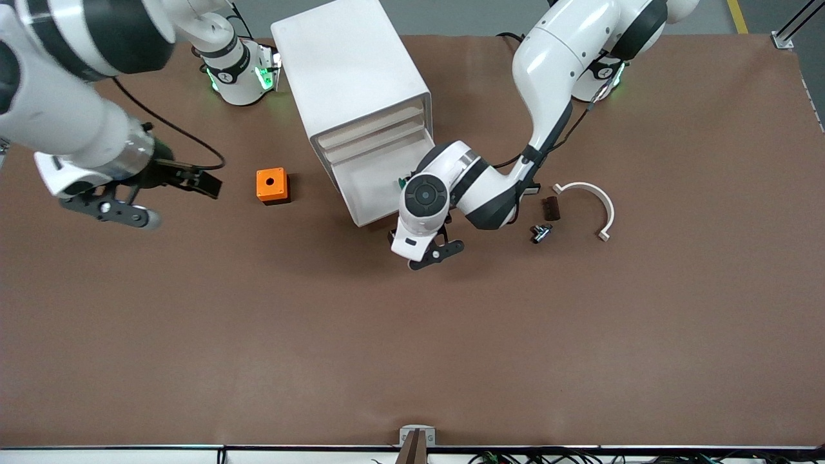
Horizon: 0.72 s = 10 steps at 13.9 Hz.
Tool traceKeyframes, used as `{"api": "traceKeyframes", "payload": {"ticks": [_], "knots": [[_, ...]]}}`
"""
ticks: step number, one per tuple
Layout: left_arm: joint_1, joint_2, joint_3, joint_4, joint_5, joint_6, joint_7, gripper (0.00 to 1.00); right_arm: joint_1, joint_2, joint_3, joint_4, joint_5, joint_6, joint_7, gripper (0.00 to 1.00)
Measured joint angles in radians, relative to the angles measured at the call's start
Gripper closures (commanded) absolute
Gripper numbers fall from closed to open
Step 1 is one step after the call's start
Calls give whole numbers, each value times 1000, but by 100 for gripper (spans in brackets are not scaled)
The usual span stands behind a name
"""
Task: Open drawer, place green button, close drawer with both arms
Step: 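Withdraw the right gripper while the left gripper pushes the drawer inward, then push the drawer fully shut with the left gripper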
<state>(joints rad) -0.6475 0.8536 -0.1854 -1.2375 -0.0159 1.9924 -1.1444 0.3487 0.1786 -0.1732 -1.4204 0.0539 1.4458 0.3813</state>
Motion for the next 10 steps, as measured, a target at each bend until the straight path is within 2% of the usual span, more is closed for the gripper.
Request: {"api": "traceKeyframes", "payload": {"ticks": [4, 10], "knots": [[-52, 1, 0, -22, 0, 0, -4, 0, -131, -1, 0, 19, 0, -7, -221, 0], [-101, 1, 0, -47, 1, 1, -54, 0, -237, -1, 1, 19, 0, -10, -389, 0]]}}
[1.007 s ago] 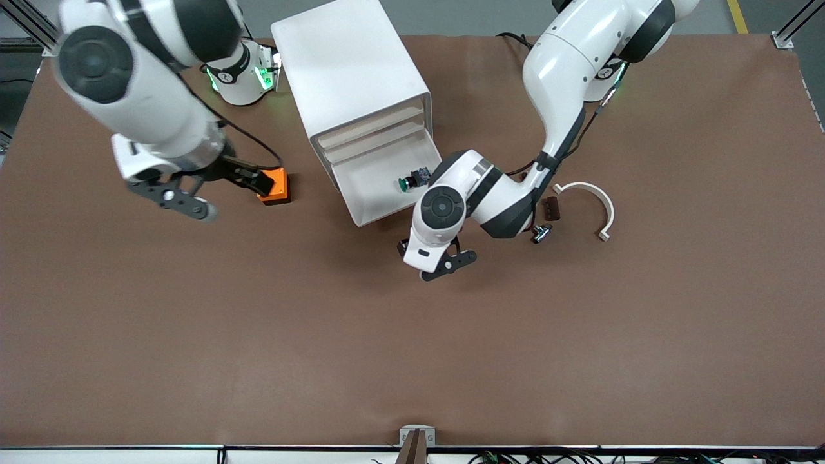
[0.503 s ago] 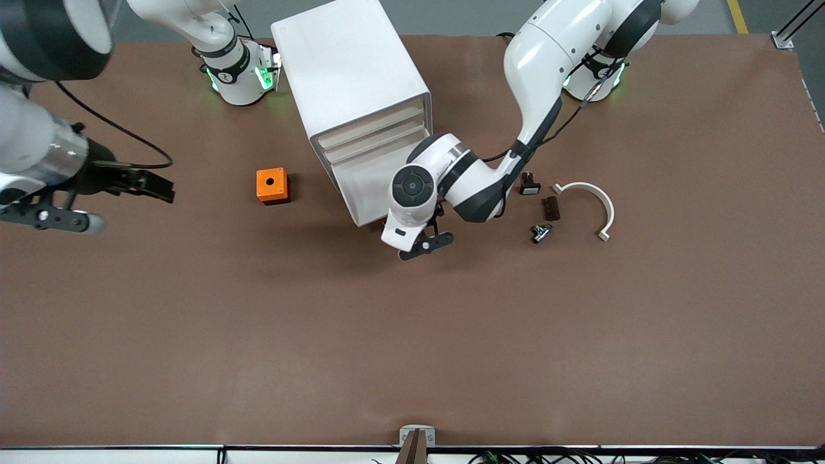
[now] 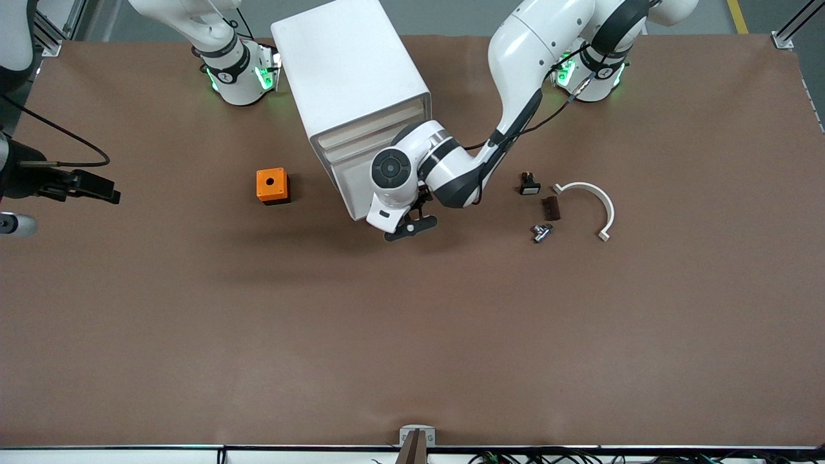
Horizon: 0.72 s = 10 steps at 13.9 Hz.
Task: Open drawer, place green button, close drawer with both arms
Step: 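Push the drawer fully shut with the left gripper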
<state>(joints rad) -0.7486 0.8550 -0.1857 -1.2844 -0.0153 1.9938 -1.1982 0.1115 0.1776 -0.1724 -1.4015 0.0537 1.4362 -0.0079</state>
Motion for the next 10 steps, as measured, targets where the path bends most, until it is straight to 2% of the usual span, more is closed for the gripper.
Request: {"api": "traceKeyframes", "payload": {"ticks": [4, 10], "knots": [[-9, 0, -21, -11, -14, 0, -34, 0, -2, 5, 7, -8, -47, -7, -10, 0], [-27, 0, -34, -29, -134, 0, -40, 0, -5, 14, 8, -10, -56, -7, -15, 0]]}}
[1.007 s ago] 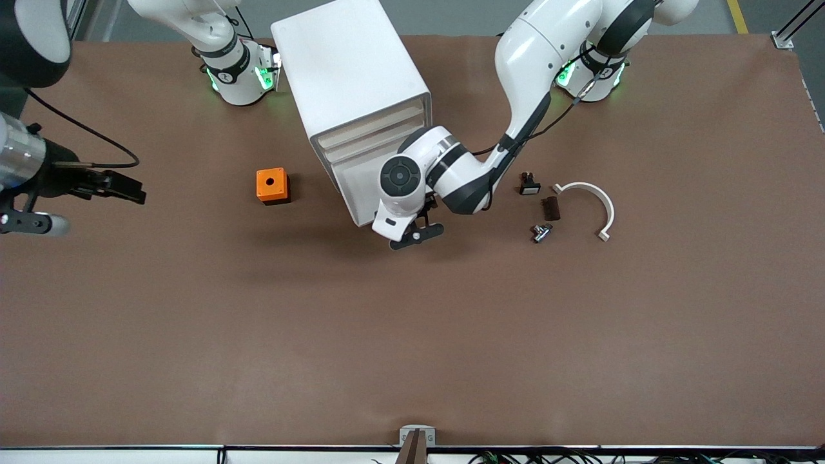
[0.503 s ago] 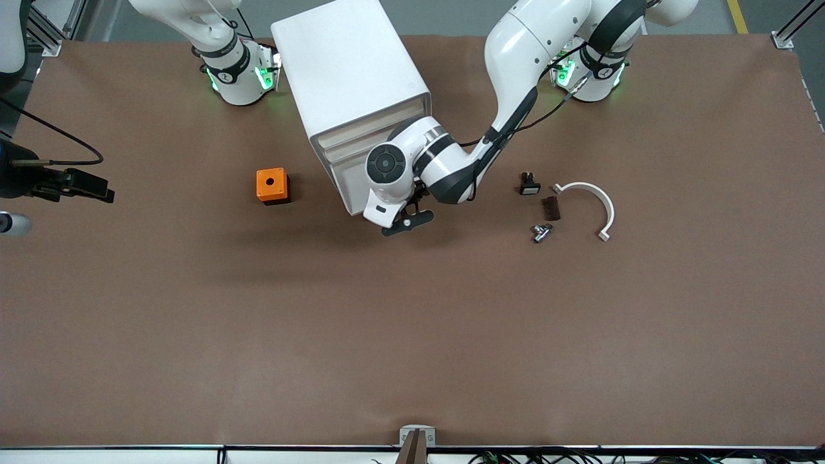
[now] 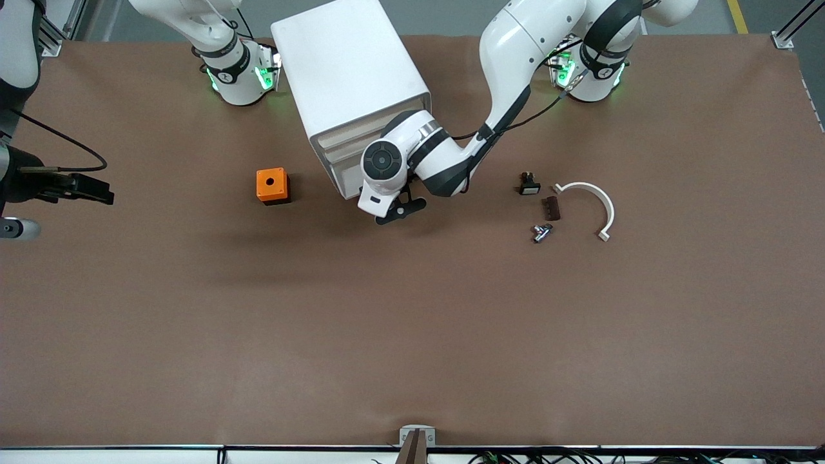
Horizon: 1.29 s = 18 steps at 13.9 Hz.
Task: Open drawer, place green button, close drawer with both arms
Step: 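Push the drawer fully shut with the left gripper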
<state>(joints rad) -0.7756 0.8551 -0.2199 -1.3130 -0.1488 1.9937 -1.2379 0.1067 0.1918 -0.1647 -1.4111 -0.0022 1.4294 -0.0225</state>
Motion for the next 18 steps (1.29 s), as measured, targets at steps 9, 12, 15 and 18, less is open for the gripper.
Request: {"api": "traceKeyframes", "payload": {"ticks": [9, 12, 15, 18], "knots": [[-18, 9, 0, -28, -173, 63, 0, 0, -6, 0, 0, 0, 0, 1, -22, 0], [-18, 12, 0, -33, -207, 70, 0, 0, -27, 0, 0, 0, 0, 1, -61, 0], [-18, 13, 0, -53, -247, 104, 0, 0, -39, 0, 0, 4, 0, 1, -64, 0], [-18, 13, 0, -65, -289, 111, 0, 0, -41, -2, -1, 8, 0, -3, -64, 0]]}}
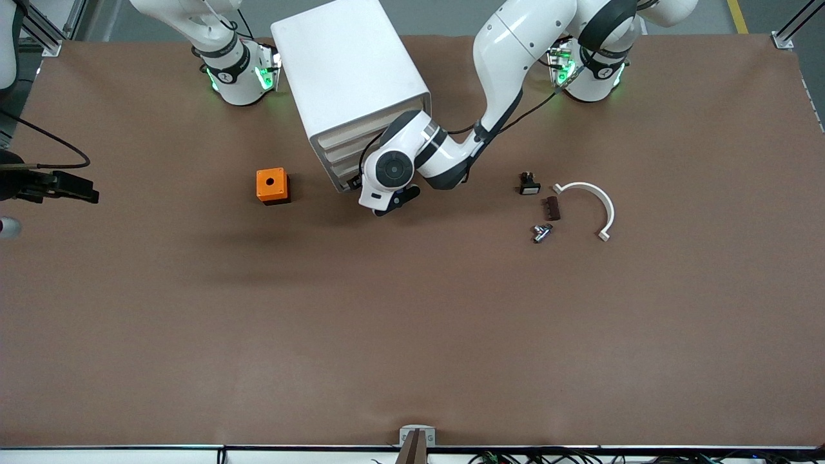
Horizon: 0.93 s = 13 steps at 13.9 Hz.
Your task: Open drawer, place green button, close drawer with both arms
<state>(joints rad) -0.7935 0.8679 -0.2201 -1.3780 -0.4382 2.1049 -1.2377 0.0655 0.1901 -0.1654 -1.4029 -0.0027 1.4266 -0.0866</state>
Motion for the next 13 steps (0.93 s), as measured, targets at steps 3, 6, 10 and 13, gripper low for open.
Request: {"api": "traceKeyframes", "payload": {"ticks": [3, 6, 10, 13], "knots": [[1, 0, 0, -8, -7, 1, 0, 0, -2, -4, 0, 23, 0, -26, 0, 0], [2, 0, 0, -8, -8, 3, 0, 0, -3, -18, 0, 35, 1, -58, 0, 0], [22, -16, 15, 2, 27, 3, 1, 0, -3, -51, 7, 36, 3, -62, 0, 0], [58, -85, 27, 17, 123, -23, 0, 1, -4, -90, 7, 24, 5, -70, 0, 0]]}}
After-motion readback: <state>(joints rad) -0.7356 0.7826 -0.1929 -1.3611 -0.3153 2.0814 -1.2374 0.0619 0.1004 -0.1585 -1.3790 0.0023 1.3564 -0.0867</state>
